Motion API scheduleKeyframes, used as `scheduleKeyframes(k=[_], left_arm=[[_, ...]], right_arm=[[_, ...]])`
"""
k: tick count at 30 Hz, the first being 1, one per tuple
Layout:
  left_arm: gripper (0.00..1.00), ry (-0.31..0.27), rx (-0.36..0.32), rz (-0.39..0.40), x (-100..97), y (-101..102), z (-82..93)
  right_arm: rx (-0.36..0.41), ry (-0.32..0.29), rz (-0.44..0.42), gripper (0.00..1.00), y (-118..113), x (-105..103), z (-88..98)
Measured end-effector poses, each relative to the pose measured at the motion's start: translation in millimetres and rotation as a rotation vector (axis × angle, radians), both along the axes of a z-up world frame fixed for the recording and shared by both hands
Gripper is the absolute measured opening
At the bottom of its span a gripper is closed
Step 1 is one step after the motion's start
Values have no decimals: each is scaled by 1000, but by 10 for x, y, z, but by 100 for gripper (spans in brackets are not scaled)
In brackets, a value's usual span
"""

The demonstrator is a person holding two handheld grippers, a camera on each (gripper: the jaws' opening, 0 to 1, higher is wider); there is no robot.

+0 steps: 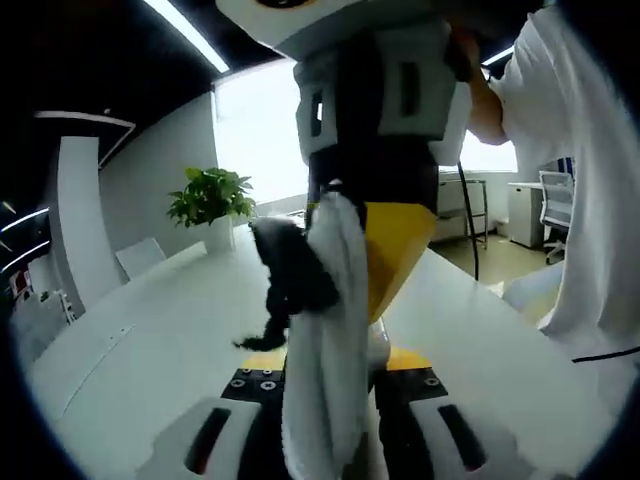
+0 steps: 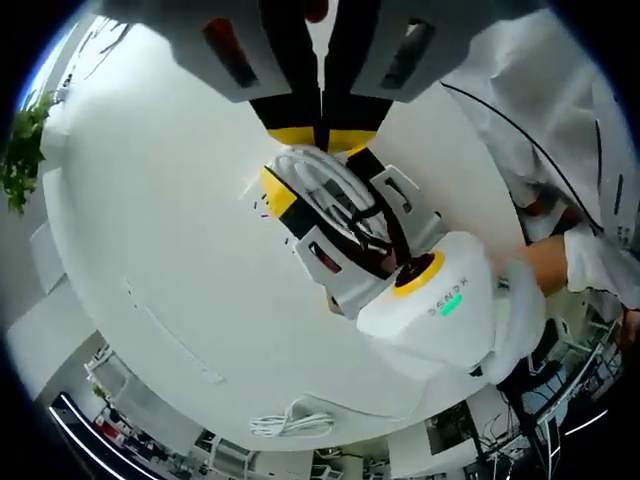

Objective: Straighten the power strip on the desk, plug the charger into it

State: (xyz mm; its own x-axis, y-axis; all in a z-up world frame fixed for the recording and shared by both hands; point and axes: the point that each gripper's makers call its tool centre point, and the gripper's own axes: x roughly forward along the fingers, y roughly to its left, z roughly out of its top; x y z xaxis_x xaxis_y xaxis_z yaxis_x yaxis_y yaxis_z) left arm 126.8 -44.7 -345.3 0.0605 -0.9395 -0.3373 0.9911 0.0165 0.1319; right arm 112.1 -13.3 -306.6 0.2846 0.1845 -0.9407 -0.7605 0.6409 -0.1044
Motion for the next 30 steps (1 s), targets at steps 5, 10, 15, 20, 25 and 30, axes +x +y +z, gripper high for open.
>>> scheduleKeyframes(k=[5, 10, 15, 20, 25, 30], left_arm=[[35, 1, 8, 20, 120, -33, -8], [33, 28, 0, 33, 176, -56, -3], [32, 27, -1, 42, 144, -31, 3], [33, 39, -3, 57, 157, -36, 7], [33, 46, -6, 68, 125, 6, 11], [33, 57, -10, 62, 108, 16, 19]], right_arm=[[9, -2, -16, 0, -11, 11, -14], [14, -34, 3, 0, -40, 70, 38], [26, -26, -15, 0, -40, 87, 34], [6, -19, -10, 0, -36, 121, 35], [17, -10, -18, 0, -37, 141, 36], [29, -27, 11, 0, -14, 116, 46]])
